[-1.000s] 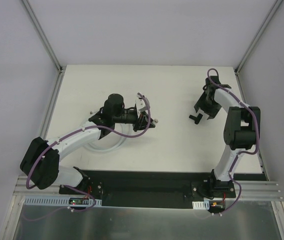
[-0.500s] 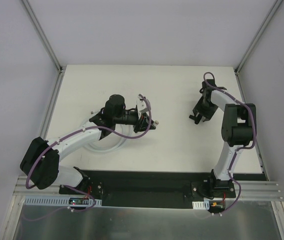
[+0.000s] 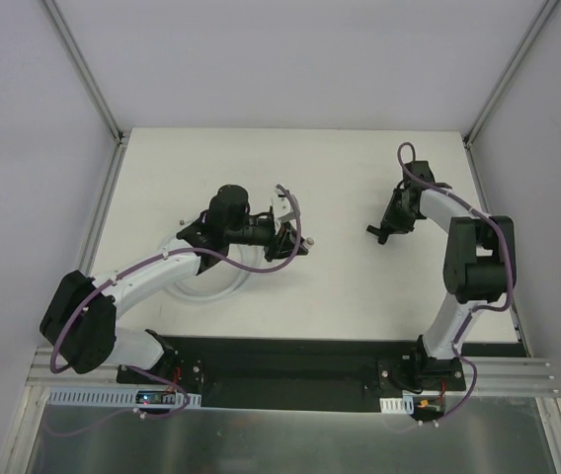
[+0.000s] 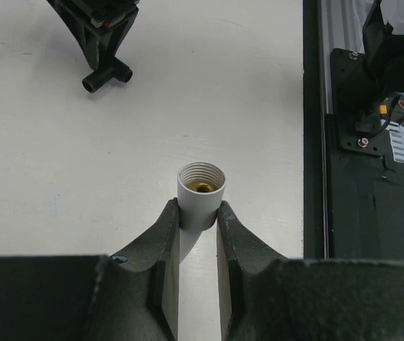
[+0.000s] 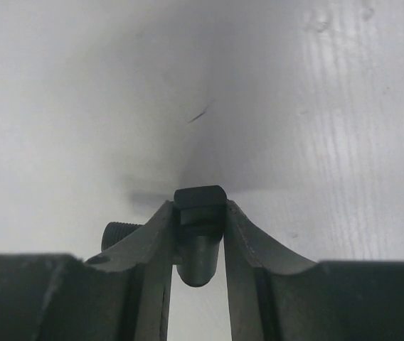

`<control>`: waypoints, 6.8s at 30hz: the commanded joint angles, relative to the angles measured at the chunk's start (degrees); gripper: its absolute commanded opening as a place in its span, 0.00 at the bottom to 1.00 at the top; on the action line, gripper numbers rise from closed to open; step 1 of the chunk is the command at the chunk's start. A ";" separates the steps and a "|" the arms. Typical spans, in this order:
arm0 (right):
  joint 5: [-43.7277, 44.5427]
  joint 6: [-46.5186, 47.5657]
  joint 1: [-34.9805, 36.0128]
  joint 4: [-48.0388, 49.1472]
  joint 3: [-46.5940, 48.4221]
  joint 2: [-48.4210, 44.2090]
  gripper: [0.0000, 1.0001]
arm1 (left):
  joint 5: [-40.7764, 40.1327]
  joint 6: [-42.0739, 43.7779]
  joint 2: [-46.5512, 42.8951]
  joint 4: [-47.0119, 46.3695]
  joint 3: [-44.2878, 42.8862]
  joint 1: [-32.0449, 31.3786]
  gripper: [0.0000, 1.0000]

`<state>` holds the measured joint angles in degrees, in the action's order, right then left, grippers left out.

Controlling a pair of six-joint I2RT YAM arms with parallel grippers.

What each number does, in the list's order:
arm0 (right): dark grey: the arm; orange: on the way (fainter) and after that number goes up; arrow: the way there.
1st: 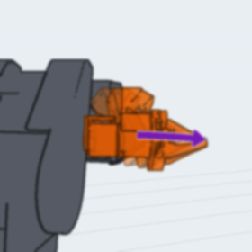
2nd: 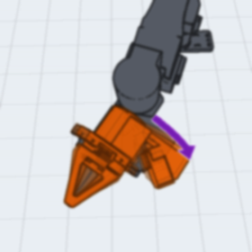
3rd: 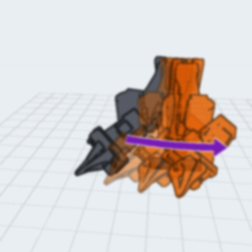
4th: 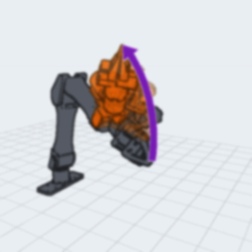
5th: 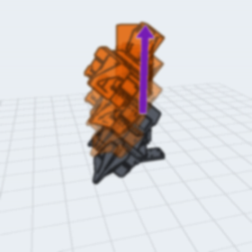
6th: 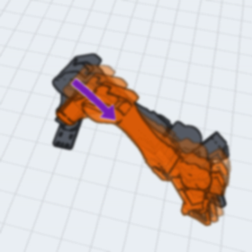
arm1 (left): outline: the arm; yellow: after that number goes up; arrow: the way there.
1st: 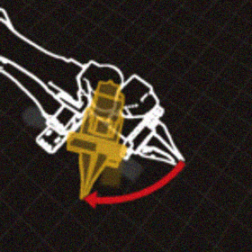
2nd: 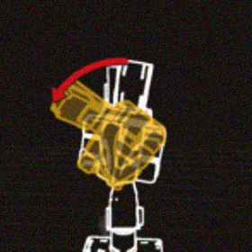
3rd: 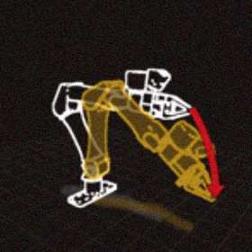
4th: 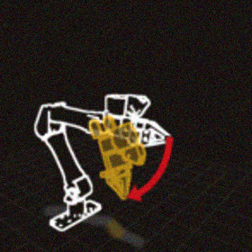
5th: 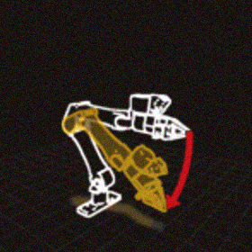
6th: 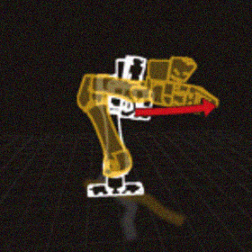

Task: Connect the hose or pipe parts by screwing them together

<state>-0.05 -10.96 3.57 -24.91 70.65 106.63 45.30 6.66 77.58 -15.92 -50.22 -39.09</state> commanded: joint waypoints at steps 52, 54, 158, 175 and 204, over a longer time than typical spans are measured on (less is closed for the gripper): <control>-40.11 76.00 30.61 69.99 -48.68 -69.10 0.01 | 30.55 -18.78 12.42 -8.33 -11.39 0.60 0.00; -39.50 77.31 30.88 69.30 -48.85 -69.10 0.01 | 30.99 -20.01 12.59 -9.82 -11.22 0.86 0.00; -7.86 47.18 49.34 41.78 -38.22 -50.03 0.01 | -38.35 -2.87 7.24 5.82 -13.77 -5.12 0.00; -1.97 30.21 49.86 53.11 -41.38 -45.37 0.01 | -50.48 2.75 8.02 -2.62 -8.41 -8.54 0.00; -4.69 15.98 49.86 60.41 -41.73 -41.85 0.01 | -56.11 18.22 11.98 -14.48 -1.55 -13.11 0.00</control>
<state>15.35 18.33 48.49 27.77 28.56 64.84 -4.58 19.27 87.00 -12.47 -51.81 -51.42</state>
